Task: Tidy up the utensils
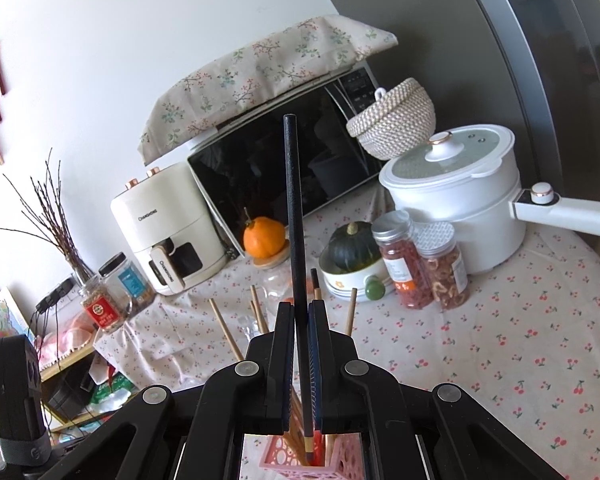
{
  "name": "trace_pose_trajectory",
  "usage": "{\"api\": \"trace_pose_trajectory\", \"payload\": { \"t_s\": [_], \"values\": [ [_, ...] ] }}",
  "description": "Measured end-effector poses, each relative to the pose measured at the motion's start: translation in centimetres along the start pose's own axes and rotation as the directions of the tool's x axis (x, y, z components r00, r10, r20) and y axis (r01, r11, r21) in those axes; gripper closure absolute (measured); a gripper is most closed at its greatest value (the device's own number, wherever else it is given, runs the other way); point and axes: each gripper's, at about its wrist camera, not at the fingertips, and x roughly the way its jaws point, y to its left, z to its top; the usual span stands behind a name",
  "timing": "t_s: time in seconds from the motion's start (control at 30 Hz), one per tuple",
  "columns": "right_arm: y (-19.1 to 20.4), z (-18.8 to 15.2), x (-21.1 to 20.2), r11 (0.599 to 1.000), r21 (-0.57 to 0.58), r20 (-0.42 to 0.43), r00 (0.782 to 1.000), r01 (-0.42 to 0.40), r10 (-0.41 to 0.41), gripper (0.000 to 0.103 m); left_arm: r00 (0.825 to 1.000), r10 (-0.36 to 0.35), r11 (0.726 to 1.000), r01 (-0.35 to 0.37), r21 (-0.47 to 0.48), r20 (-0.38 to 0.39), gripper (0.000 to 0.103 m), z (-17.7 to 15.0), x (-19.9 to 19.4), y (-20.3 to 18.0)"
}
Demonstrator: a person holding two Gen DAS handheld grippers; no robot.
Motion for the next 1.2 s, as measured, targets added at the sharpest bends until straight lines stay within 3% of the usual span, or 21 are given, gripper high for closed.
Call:
{"api": "trace_pose_trajectory", "payload": {
  "t_s": [0.3,0.43,0.5,0.57,0.8,0.87,0.97,1.07,1.2],
  "values": [
    [1.2,-2.0,3.7,0.999,-0.031,-0.079,0.996,0.045,-0.047,0.097,0.997,0.04,0.999,-0.037,0.03,-0.071,0.029,-1.4,0.5,2.4],
    [1.0,-2.4,4.4,0.999,-0.021,-0.107,0.994,0.035,-0.037,0.091,0.997,0.034,0.999,-0.032,0.028,-0.076,0.029,-1.5,0.2,2.6],
    [0.8,-2.1,4.0,0.999,-0.017,-0.099,0.994,0.037,-0.039,0.083,0.997,0.022,0.999,-0.019,0.035,-0.068,0.029,-1.5,-0.3,2.2],
    [0.5,-1.7,3.1,0.999,-0.015,-0.087,0.995,0.037,-0.038,0.061,0.998,0.017,0.999,-0.014,0.049,-0.058,0.025,-1.7,-0.8,1.7],
    [-0.4,-0.4,-1.4,0.988,-0.096,-0.078,0.988,0.124,-0.132,0.037,0.996,0.057,0.995,-0.052,0.081,-0.064,0.017,-2.6,-1.9,0.0],
    [-0.4,-0.2,-3.3,0.98,-0.12,-0.063,0.984,0.161,-0.169,0.019,0.996,0.061,0.995,-0.056,0.083,-0.062,0.014,-2.9,-2.3,-0.7],
    [-0.2,-0.1,-6.1,0.969,-0.144,-0.036,0.978,0.2,-0.207,0.003,0.996,0.061,0.995,-0.055,0.084,-0.061,0.007,-3.3,-3.4,-1.9],
    [-0.2,-0.4,-8.1,0.961,-0.155,-0.039,0.971,0.227,-0.236,0.0,0.996,0.066,0.994,-0.06,0.093,-0.059,0.0,-3.5,-5.0,-3.4],
    [-0.3,-0.6,-9.8,0.936,-0.188,-0.063,0.948,0.296,-0.313,0.0,0.997,0.074,0.99,-0.073,0.118,-0.003,0.0,-4.2,-7.5,-5.2]
  ]
}}
